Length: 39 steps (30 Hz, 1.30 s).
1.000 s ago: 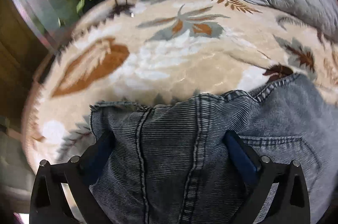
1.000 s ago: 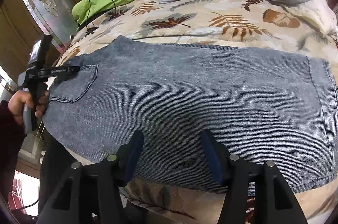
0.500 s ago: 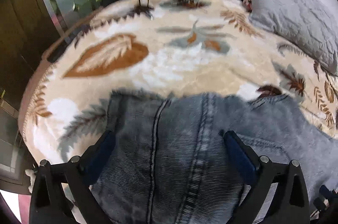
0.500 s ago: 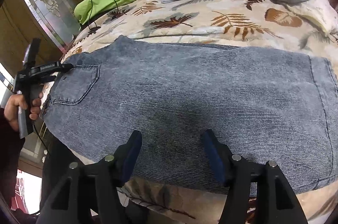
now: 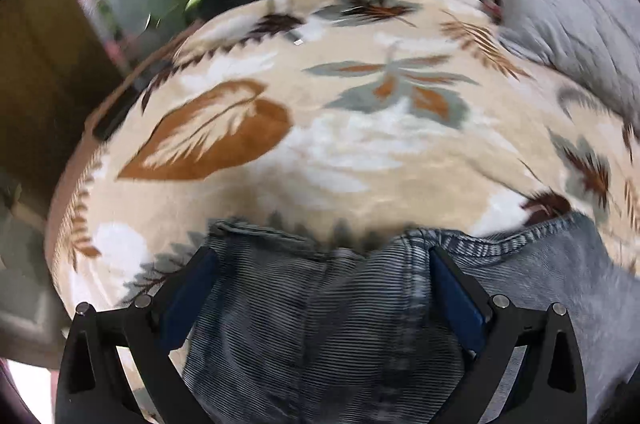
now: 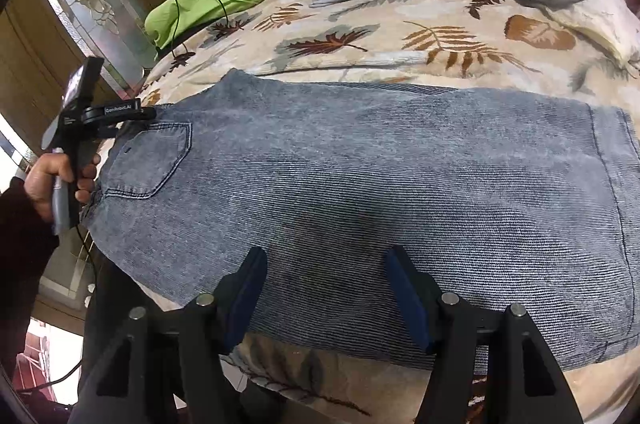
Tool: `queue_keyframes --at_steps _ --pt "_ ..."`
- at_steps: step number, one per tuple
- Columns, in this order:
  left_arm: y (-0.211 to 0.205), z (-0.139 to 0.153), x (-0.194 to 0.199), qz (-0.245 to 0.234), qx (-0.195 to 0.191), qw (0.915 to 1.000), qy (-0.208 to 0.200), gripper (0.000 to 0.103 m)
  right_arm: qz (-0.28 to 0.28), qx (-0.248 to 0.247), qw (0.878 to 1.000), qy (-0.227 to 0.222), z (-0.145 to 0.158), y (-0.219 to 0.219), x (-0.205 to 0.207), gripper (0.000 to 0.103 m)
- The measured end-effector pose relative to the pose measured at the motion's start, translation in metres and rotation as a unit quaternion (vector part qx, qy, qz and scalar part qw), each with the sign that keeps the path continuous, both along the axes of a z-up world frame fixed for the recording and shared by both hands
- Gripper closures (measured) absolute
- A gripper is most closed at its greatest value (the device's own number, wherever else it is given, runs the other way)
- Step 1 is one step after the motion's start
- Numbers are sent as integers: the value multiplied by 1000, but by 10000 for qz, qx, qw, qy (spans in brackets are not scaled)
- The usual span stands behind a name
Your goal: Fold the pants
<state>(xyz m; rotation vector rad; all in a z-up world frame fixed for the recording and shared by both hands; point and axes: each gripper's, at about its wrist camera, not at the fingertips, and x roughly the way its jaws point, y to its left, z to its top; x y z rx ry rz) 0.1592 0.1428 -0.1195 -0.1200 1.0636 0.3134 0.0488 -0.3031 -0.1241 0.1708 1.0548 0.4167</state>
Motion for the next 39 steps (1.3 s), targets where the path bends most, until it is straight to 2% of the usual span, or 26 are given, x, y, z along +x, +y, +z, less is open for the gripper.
queue_keyframes --at_steps 3,6,9,12,13,15,16,17,18,20,22,24,25,27,29,30,34,37,39 --pt "-2 2 0 21 20 10000 13 1 30 62 10000 2 0 -2 1 37" --pt "-10 14 -6 57 -23 9999 -145 1 -40 352 9994 66 0 -12 2 37" --pt "-26 36 -17 -123 -199 9988 -428 1 -471 593 9971 3 7 -42 1 37" --pt "-57 58 -29 -566 -214 9958 -684 1 -1136 942 9889 -186 18 -88 -5 37" --pt "-69 63 -33 -737 -230 9943 -740 1 -1512 1144 9814 -286 22 -115 -12 37" --pt "-103 70 -43 -1192 -268 9893 -803 1 -2094 1217 9691 -459 26 -151 -22 37" --pt "-118 71 -46 -1389 -282 9867 -801 1 -2565 1296 9561 -576 28 -179 -34 37" --pt "-139 69 -52 -1679 -305 9823 -770 1 -2808 1402 9475 -619 28 -195 -40 37" --pt "-154 67 -55 -1878 -323 9789 -731 1 -3180 1632 9315 -671 26 -221 -53 37" --pt "-188 56 -62 -2334 -356 9700 -577 1 -3636 1920 9090 -682 20 -256 -73 37" --pt "-211 45 -67 -2632 -349 9632 -416 1 -3879 2155 8940 -618 12 -278 -86 37" --pt "-235 29 -69 -2866 -289 9574 -198 1 -3886 2861 8748 -427 -4 -293 -97 37" --pt "-244 21 -69 -2927 -289 9557 -83 1 -3826 3021 8725 -336 -8 -294 -96 37" --pt "-253 7 -68 -3017 -280 9529 133 1 -3709 2918 8816 58 -16 -286 -90 37" --pt "-256 -8 -66 -2952 -21 9549 332 1 -3582 2785 8906 326 -21 -277 -80 37" --pt "-254 -12 -65 -2924 -2 9558 294 0 -3509 2805 8924 412 -23 -273 -76 37" --pt "-251 -7 -69 -2930 -39 9557 277 0 -3307 2916 8940 800 -34 -264 -62 37" --pt "-242 1 -68 -2777 -342 9599 190 0 -3148 2833 9013 908 -37 -252 -53 35" --pt "-241 3 -66 -2762 -413 9601 148 0 -3133 2800 9028 917 -37 -252 -53 33"
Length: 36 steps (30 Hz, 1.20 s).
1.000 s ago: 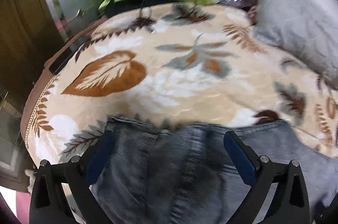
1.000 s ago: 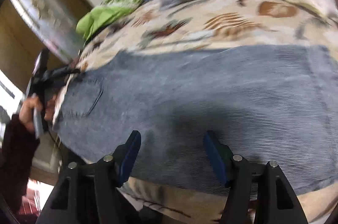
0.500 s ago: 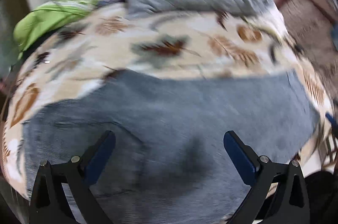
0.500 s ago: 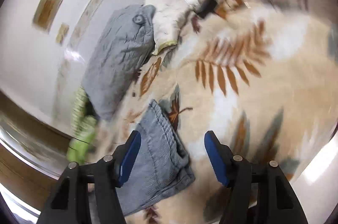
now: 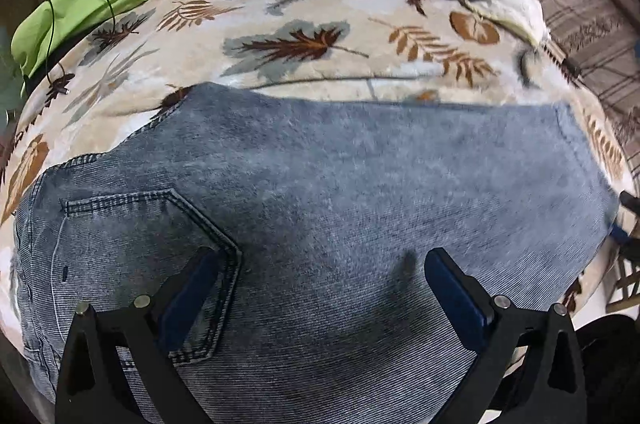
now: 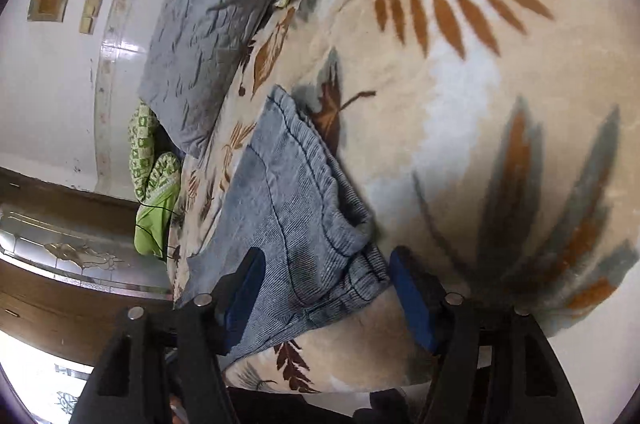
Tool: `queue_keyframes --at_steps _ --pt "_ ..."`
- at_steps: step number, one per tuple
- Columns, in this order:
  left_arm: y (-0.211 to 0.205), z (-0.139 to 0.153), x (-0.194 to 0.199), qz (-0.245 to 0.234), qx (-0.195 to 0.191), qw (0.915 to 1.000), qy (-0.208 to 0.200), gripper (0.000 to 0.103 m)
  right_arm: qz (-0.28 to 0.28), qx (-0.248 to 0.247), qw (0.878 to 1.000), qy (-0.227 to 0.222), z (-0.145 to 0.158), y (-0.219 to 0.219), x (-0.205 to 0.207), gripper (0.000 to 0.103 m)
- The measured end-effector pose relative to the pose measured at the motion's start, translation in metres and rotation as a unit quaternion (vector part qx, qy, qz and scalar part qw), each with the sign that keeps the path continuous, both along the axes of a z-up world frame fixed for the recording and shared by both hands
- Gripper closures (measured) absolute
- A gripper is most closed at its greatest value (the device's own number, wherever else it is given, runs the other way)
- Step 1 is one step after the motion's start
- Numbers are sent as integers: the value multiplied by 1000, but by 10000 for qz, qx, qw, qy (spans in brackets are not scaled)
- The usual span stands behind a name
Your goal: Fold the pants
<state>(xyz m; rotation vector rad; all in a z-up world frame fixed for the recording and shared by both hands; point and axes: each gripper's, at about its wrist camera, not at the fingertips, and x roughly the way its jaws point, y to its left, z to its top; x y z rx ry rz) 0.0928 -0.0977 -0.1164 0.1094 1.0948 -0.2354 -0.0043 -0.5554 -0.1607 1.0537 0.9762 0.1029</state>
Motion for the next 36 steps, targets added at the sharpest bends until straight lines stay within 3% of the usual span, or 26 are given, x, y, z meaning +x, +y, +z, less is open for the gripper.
queue_keyframes --at_steps 8,10,12,16,22,30,36 --pt "-3 -8 -2 -70 116 9999 45 0 152 -24 9997 -164 0 13 16 34" --pt "1 -6 -2 -28 3 10000 73 0 133 -76 9997 -175 1 16 18 48" --pt "6 -3 -2 55 -88 9999 89 0 113 -120 9998 -115 0 16 19 83" --pt "19 1 -3 213 -207 9995 99 0 37 -408 9990 -203 9 23 21 83" --pt "43 7 -6 439 -363 9982 173 0 41 -1051 9921 -678 43 52 23 85" --pt "79 32 -15 627 -605 9962 -16 0 733 -2230 9637 -1270 96 145 32 85" --pt "106 48 -17 855 -797 9930 -180 0 1564 -2336 9477 -1510 108 227 45 85"
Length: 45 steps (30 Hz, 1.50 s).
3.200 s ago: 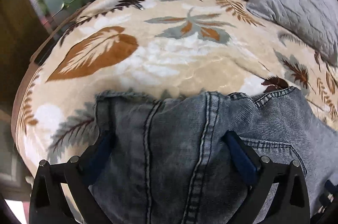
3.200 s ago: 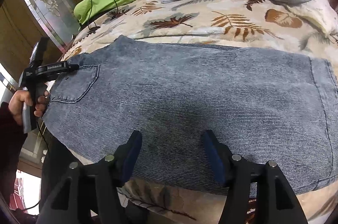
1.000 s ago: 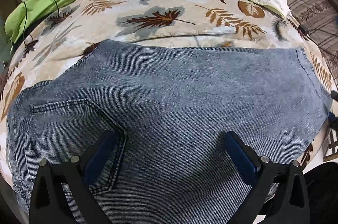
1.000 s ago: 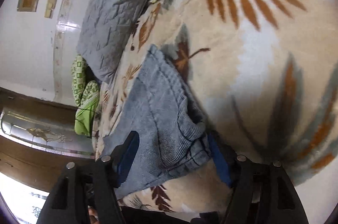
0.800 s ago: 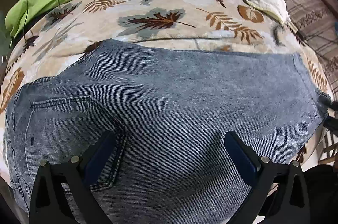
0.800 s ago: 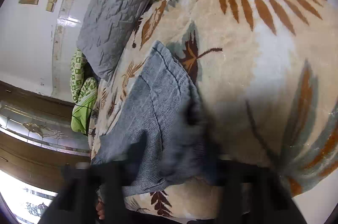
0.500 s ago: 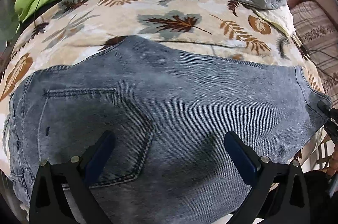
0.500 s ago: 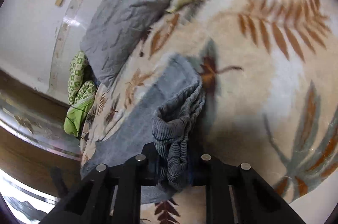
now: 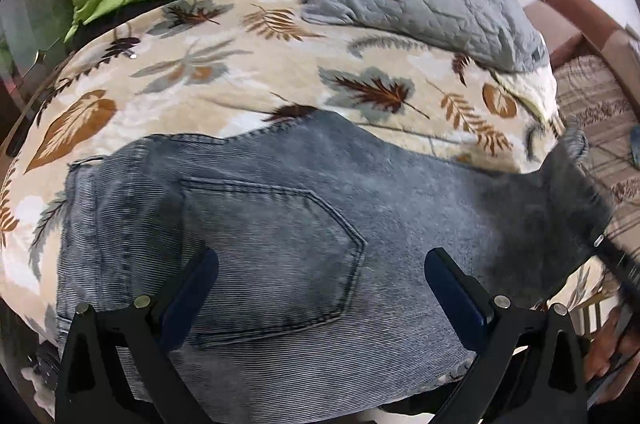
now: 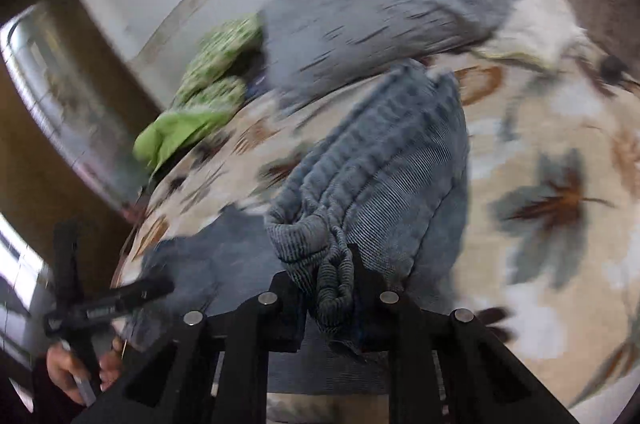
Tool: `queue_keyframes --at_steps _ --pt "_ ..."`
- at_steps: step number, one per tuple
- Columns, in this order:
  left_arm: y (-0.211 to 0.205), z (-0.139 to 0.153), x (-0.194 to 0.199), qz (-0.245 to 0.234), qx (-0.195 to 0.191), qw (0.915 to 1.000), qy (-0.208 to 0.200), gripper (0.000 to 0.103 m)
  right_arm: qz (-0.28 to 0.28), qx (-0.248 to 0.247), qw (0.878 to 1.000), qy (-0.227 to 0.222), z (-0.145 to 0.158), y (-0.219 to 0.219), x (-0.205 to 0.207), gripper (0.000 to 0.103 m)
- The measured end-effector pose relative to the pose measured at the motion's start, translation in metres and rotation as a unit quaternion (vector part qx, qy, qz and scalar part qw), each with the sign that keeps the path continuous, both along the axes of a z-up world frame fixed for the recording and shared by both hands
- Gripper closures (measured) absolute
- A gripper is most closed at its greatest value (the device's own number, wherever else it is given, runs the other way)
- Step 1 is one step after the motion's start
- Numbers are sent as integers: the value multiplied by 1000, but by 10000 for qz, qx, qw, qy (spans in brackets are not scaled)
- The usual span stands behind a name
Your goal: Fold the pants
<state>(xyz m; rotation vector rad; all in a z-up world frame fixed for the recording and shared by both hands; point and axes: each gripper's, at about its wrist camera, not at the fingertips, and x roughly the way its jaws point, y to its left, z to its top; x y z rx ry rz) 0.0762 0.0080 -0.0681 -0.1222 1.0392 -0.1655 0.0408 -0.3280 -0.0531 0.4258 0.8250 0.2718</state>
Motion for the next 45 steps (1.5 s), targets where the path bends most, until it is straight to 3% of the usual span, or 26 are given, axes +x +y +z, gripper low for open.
queue_keyframes --at_steps 5,7,8,9,12,15,17,21,22,23,25,27,32,36,39,42,45 --pt "25 7 -1 267 -55 9996 -80 0 748 -47 9965 362 -23 69 13 85" --pt "37 6 1 436 -93 9990 -59 0 1072 -59 9919 684 -42 90 19 70" --pt "41 5 1 491 -113 9987 -40 0 1246 -262 9875 927 -55 106 20 55" --pt "44 4 1 549 -144 9984 -10 0 1346 -334 9857 952 -60 112 18 38" --pt "47 1 1 577 -157 9982 44 0 2062 -175 9762 643 -49 129 5 10" --pt "41 0 1 487 -112 9987 51 0 2556 35 9662 333 -38 122 -9 10" --pt "34 1 1 399 -82 9992 30 0 2524 258 9672 141 -30 104 -11 10" --pt "6 7 3 90 -14 9999 -63 0 1460 358 9877 -438 -12 39 -14 13" --pt "-5 9 5 -18 22 9999 -106 0 1135 509 9912 -462 -11 23 -11 18" --pt "-16 10 7 -106 61 9998 -168 0 791 648 9936 -470 -13 7 -10 30" --pt "-38 13 13 -276 184 9990 -314 0 307 631 9969 -362 -16 -10 -6 41" --pt "-58 11 22 -383 323 9981 -363 0 62 487 9987 -100 -25 -17 -1 59" --pt "-106 -16 42 -580 1000 9929 -285 0 166 19 9990 422 -48 -9 8 68" --pt "-117 -51 46 -620 1535 9862 42 0 493 -402 9936 930 -74 0 11 67" --pt "-109 -58 41 -534 1245 9907 107 0 766 -720 9909 839 -73 5 12 67" --pt "-104 -53 37 -616 1129 9915 186 0 640 -264 9935 904 -71 -9 17 67" --pt "-99 -53 26 -746 985 9920 255 0 410 26 9974 591 -52 -20 23 67"
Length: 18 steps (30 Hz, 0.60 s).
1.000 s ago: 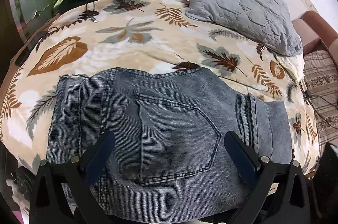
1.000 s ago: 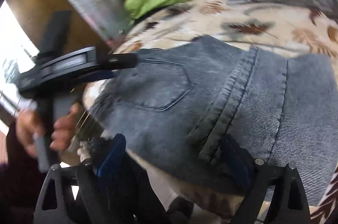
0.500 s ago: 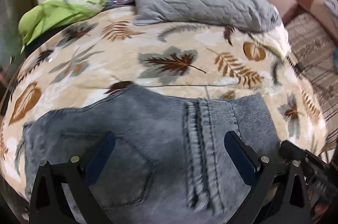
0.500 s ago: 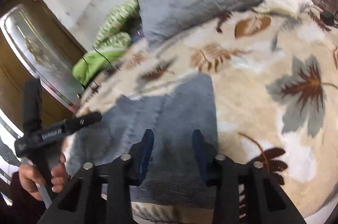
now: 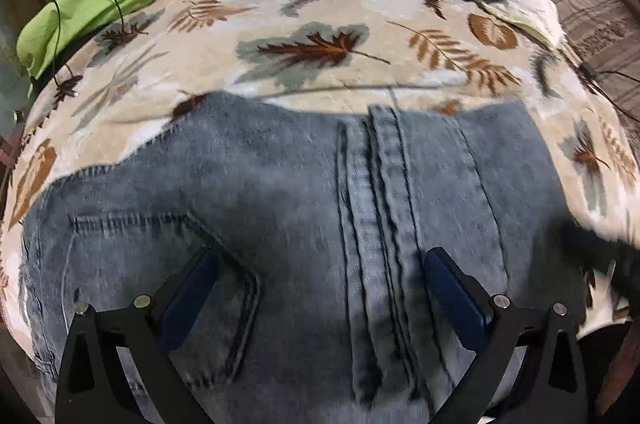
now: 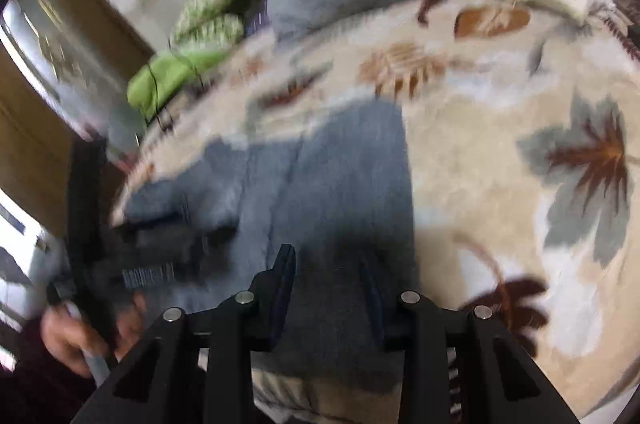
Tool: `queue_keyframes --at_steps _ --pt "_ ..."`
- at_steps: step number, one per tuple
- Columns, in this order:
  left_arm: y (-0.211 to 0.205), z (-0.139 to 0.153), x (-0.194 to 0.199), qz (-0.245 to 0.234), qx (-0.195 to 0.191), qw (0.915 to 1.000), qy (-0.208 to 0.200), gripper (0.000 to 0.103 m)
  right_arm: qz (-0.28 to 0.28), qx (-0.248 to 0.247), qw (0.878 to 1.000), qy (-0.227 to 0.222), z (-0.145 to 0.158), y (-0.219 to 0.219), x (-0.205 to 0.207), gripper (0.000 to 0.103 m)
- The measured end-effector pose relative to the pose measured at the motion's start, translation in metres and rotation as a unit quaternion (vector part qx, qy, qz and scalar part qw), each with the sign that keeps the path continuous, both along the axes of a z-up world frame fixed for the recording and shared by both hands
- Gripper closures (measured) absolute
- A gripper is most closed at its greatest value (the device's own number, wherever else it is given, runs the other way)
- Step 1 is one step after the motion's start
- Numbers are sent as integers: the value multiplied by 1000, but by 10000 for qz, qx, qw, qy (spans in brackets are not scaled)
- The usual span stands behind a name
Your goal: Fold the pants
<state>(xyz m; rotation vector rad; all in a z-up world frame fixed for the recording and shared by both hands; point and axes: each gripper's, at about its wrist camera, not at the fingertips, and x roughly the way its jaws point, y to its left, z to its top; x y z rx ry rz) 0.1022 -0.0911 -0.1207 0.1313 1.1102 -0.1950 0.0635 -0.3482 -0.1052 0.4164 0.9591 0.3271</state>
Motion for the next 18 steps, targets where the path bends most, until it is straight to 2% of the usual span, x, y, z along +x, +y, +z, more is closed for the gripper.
queue_keyframes --at_steps 2,5,8,10,12,14,16,18 --pt "2 -1 -10 -37 -105 9999 56 1 -137 -8 9997 -201 11 -3 8 67" --pt "5 0 -22 -82 -333 9993 140 1 -235 141 9995 -164 14 -1 32 67" --pt "3 3 -32 -278 -721 9966 298 2 -216 -29 9997 -127 15 11 61 67" --pt "-1 0 -33 -408 -940 9935 498 14 -76 -49 9999 50 8 18 78 67" --pt "-6 -3 -34 -459 -802 9946 469 20 78 -63 9989 449 -10 29 98 67" --pt "-9 -3 -34 -544 -747 9950 367 30 153 -176 9967 778 -29 39 114 67" --pt "-9 -1 -33 -559 -797 9946 346 46 200 -219 9975 639 -25 41 118 67" --pt "-9 2 -33 -632 -930 9929 389 59 141 -32 9975 696 -26 36 120 67"
